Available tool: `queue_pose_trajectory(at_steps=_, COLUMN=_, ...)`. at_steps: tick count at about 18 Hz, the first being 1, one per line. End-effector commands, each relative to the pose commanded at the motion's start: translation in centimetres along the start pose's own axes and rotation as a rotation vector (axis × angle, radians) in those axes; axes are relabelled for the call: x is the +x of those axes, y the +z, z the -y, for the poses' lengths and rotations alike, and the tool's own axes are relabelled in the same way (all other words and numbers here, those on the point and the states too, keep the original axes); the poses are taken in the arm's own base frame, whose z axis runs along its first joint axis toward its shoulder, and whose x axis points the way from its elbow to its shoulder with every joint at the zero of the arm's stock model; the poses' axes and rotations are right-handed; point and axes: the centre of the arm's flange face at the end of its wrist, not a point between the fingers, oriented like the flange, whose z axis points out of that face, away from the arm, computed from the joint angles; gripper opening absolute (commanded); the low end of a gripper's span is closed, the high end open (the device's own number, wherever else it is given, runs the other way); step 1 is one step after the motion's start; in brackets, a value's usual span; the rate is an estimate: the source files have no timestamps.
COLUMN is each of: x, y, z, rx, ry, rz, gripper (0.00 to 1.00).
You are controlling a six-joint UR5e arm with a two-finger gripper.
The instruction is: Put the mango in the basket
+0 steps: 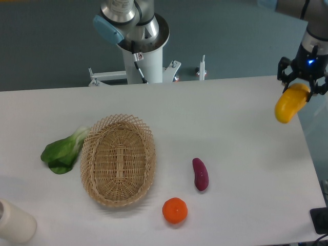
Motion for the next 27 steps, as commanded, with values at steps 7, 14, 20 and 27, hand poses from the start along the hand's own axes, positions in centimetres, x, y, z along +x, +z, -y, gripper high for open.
queue_pose_trajectory(at_steps=7, x=10.2, y=1.7, z=12.7, rx=0.061, ry=-0.227, rz=0.011, gripper=0.21)
queue_pose_trajectory(at_steps=14, x=23.9, y=3.7, z=20.2, rx=0.070, ry=-0.221, rz=-0.061, gripper=0.21)
queue_pose_trajectory(at_steps=20, x=30.5, y=6.5, z=21.4, rx=0.016, ry=-0.180, rz=-0.120, gripper=0.21)
queue_pose_trajectory(at_steps=27, x=35.4, y=11.0, z=21.4, rx=-0.059, ry=-0.120, rz=-0.180, gripper=0.22)
